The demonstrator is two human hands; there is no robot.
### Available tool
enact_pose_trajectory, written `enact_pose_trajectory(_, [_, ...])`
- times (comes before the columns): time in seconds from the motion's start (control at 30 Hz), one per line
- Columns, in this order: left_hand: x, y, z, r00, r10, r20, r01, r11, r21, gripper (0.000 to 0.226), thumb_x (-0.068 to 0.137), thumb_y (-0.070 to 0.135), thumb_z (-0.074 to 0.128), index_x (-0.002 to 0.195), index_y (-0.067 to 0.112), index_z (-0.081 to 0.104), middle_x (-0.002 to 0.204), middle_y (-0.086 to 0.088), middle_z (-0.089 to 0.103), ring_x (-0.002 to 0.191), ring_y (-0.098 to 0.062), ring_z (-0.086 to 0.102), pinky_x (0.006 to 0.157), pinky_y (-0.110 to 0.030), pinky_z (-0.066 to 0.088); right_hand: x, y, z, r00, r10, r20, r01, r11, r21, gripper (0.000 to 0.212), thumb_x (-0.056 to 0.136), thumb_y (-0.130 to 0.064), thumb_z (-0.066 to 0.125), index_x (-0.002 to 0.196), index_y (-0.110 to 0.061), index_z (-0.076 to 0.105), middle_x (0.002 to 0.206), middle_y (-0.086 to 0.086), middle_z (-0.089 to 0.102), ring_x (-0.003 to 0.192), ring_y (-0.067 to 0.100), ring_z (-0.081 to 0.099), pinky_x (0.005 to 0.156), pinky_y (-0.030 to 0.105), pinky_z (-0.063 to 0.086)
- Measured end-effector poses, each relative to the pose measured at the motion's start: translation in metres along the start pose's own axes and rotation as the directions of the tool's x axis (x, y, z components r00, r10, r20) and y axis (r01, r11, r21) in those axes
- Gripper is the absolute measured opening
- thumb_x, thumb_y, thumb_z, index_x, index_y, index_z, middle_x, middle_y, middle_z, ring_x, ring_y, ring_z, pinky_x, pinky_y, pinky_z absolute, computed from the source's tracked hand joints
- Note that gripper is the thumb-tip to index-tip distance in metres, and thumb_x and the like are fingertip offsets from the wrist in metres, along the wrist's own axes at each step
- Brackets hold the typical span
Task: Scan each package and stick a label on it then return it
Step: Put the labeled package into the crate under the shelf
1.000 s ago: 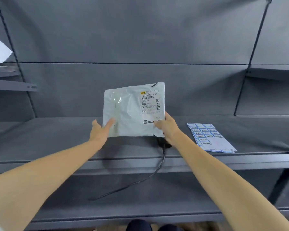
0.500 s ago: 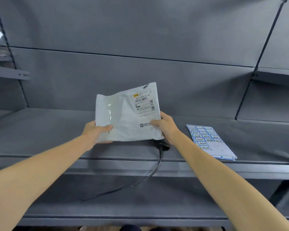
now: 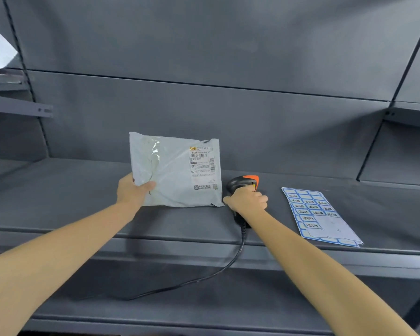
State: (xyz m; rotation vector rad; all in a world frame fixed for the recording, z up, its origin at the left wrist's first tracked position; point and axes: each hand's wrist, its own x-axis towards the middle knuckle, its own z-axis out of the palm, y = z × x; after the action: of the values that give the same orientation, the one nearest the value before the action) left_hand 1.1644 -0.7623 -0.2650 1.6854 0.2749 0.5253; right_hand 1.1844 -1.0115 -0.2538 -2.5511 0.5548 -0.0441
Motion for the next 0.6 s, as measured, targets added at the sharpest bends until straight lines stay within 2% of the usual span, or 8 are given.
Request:
enact_pose_trajectory(0.1, [0.0,0.001,0.0,1.0,0.003,0.025,-0.002,1.0,-0.007,0.022,0.08,0.002,0.072,0.096,0.012,0.061,0.094,-0.004,0.064,0.087,-0.023,0.056,0.08,-0.031,0.043,0.006,0.002,-0.004,0.997,0.004,0.074,-0.004,1.0,-0.001,0.046,0.082,-0.031,0.062,0.123,-0.012,0.049,0.128,0.011,0.051,0.122,0.03,0.041,0.085,0.03,0.031])
enact_pose_trajectory(0.2, [-0.001,0.0,0.001,1.0,0.002,0.021,-0.002,1.0,-0.027,0.023,0.081,0.001,0.071,0.098,0.014,0.061,0.096,-0.002,0.063,0.087,-0.022,0.056,0.08,-0.031,0.043,0.01,0.011,-0.011,0.997,-0.05,0.058,0.035,0.971,0.237,0.021,0.083,-0.029,0.056,0.094,-0.011,0.054,0.098,0.007,0.058,0.104,0.032,0.051,0.08,0.032,0.036])
enact_pose_trajectory(0.23, [-0.002,0.0,0.002,1.0,0.004,0.015,-0.004,0.999,-0.033,0.023,0.082,0.001,0.07,0.098,0.014,0.061,0.097,-0.002,0.063,0.087,-0.022,0.056,0.08,-0.031,0.043,0.01,0.013,-0.014,0.997,-0.07,0.046,0.046,0.918,0.393,0.021,0.085,-0.029,0.055,0.088,-0.009,0.053,0.087,0.006,0.055,0.095,0.031,0.054,0.081,0.034,0.041])
enact_pose_trajectory(0.27, [-0.002,0.0,0.004,1.0,0.007,0.008,-0.007,0.999,-0.036,0.022,0.082,0.001,0.07,0.098,0.013,0.061,0.097,-0.003,0.064,0.087,-0.023,0.056,0.079,-0.031,0.042,0.008,0.015,-0.017,0.996,-0.071,0.055,0.026,0.819,0.573,0.022,0.086,-0.029,0.055,0.088,-0.007,0.052,0.082,0.006,0.053,0.085,0.03,0.056,0.081,0.036,0.046])
enact_pose_trajectory(0.33, [-0.003,0.0,0.009,1.0,0.006,-0.002,-0.006,0.999,-0.039,0.021,0.083,0.001,0.069,0.099,0.012,0.062,0.098,-0.003,0.064,0.087,-0.023,0.056,0.079,-0.03,0.042,-0.004,0.019,-0.022,0.99,-0.079,0.116,-0.051,0.568,0.822,0.021,0.087,-0.026,0.055,0.092,-0.006,0.05,0.079,0.006,0.052,0.062,0.025,0.06,0.067,0.035,0.054])
enact_pose_trajectory(0.37, [-0.005,0.001,0.012,1.0,0.006,-0.001,-0.006,0.999,-0.042,0.021,0.083,0.002,0.068,0.1,0.012,0.062,0.098,-0.003,0.064,0.087,-0.022,0.056,0.079,-0.03,0.041,-0.01,0.021,-0.022,0.988,-0.109,0.112,-0.045,0.487,0.872,0.019,0.087,-0.024,0.055,0.091,-0.008,0.049,0.076,0.005,0.053,0.051,0.02,0.059,0.055,0.03,0.054])
enact_pose_trajectory(0.43, [-0.007,0.003,0.018,1.0,0.011,0.014,-0.01,0.999,-0.045,0.022,0.084,0.003,0.068,0.101,0.014,0.06,0.097,-0.002,0.063,0.088,-0.022,0.056,0.078,-0.03,0.041,-0.021,0.024,-0.021,0.981,-0.183,0.068,0.015,0.417,0.909,0.013,0.085,-0.021,0.055,0.086,-0.01,0.048,0.071,0.003,0.053,0.041,0.014,0.053,0.043,0.024,0.046])
enact_pose_trajectory(0.6, [-0.013,0.007,0.027,0.996,0.045,0.072,-0.043,0.999,-0.021,0.024,0.086,0.004,0.065,0.105,0.017,0.058,0.099,0.0,0.062,0.092,-0.023,0.057,0.085,-0.034,0.045,-0.041,0.021,-0.02,0.94,-0.339,0.045,0.068,0.315,0.947,0.009,0.085,-0.017,0.057,0.083,-0.011,0.051,0.066,0.001,0.052,0.041,0.016,0.046,0.041,0.024,0.04])
